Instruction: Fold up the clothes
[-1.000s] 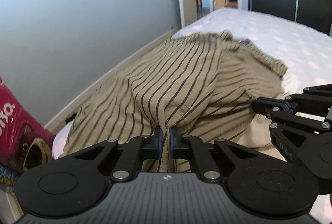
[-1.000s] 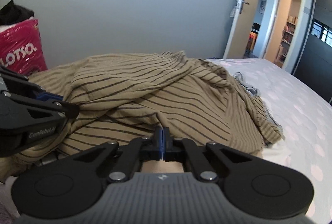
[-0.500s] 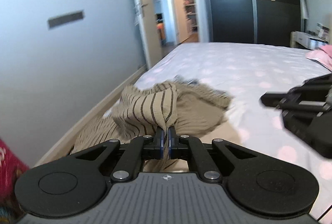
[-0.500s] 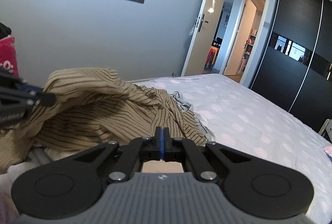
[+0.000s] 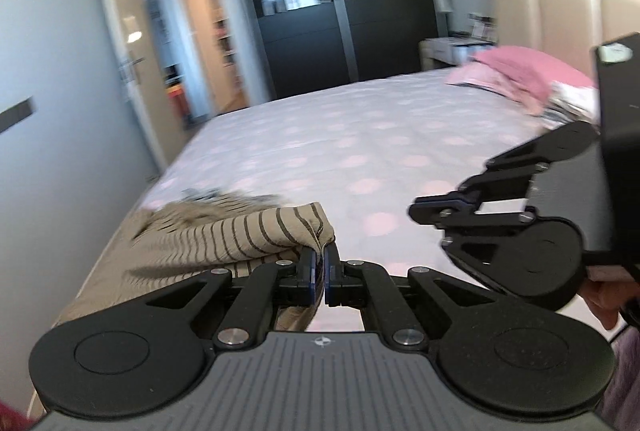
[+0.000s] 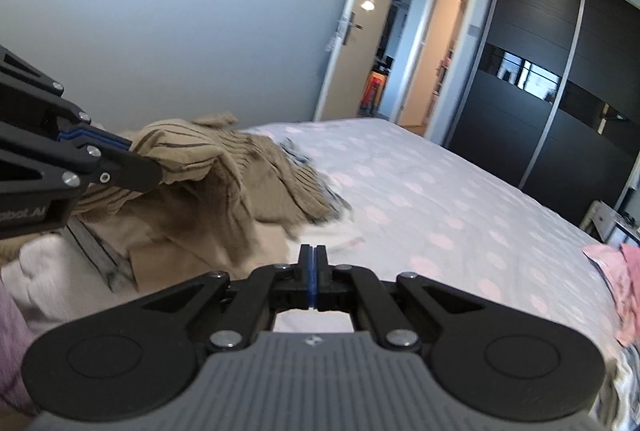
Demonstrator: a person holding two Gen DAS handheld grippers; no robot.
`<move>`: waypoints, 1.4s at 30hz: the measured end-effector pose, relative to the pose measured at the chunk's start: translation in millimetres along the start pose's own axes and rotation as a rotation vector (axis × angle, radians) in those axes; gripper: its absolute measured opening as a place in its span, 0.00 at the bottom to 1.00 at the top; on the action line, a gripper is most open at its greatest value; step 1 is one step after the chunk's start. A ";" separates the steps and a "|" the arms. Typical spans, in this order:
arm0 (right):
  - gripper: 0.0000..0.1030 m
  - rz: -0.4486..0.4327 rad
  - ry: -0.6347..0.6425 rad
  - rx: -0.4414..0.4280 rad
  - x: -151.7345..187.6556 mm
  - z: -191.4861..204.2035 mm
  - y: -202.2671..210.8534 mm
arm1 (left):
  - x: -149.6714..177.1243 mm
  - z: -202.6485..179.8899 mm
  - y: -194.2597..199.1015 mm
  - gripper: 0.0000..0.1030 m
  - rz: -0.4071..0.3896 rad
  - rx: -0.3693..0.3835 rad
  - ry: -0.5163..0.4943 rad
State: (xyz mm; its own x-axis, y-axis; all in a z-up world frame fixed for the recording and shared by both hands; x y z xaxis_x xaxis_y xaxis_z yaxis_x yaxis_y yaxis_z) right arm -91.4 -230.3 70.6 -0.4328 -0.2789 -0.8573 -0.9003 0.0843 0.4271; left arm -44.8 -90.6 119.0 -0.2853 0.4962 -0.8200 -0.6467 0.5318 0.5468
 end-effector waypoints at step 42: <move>0.36 0.293 0.124 -0.450 98.0 102.2 -64.3 | 169.0 103.9 -14.8 0.47 0.475 -0.235 -0.144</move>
State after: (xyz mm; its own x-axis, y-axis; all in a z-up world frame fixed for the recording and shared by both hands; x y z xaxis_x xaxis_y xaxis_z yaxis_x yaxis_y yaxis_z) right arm -80.7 -165.3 -70.3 -0.6289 -0.4180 -0.6555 -0.6225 -0.2343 0.7467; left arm -9.9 56.6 -10.1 -0.4956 0.7421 -0.4514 -0.6156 0.0665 0.7852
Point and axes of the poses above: each gripper's, at about its wrist camera, not at the fingertips, and y roughly against the way its jaws point, z to its left, x to its underside, the point moved 1 cm from there along -y, roughly the way its jaws point, and after that the axes turned 6 degrees about x, right-handed, at the moved point
